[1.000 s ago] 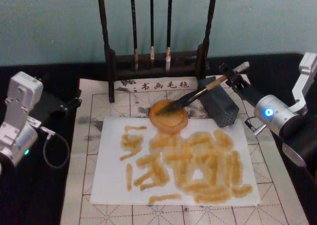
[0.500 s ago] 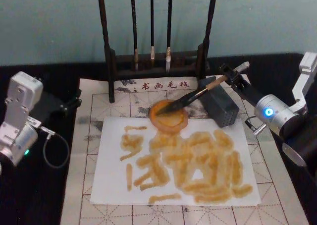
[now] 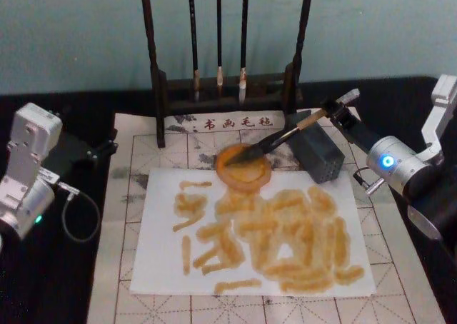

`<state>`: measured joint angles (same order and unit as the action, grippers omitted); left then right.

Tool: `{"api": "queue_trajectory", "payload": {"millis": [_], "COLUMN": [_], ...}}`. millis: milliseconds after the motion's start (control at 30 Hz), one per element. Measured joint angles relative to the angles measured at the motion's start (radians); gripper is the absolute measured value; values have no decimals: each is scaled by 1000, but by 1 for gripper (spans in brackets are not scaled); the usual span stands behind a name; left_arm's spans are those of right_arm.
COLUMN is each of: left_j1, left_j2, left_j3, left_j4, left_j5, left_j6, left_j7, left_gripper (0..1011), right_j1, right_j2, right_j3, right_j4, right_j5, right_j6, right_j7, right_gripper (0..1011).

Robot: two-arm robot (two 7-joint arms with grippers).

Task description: Pick up the brush from the inkstone, write on the paper, then place the brush back to its original position.

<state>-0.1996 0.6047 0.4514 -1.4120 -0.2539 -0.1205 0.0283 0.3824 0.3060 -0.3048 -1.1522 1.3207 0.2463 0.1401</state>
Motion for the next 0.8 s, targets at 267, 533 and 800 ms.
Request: {"api": "queue_trajectory", "payload": {"millis": [267, 533, 800], "left_j1": [0, 0, 0], "left_j2": [0, 0, 0], "left_j3": [0, 0, 0], "left_j4": [0, 0, 0], "left_j5": [0, 0, 0], "left_j6": [0, 0, 0], "left_j7": [0, 0, 0], "left_gripper": [1001, 1001, 1001], "right_j1": [0, 0, 0], "right_j2": [0, 0, 4], "right_j3": [0, 0, -6], "right_j4": [0, 0, -3], "right_j5": [-1, -1, 0], "right_j6": [1, 1, -4], "right_j7": [0, 0, 4], "right_gripper": [209, 185, 185]}}
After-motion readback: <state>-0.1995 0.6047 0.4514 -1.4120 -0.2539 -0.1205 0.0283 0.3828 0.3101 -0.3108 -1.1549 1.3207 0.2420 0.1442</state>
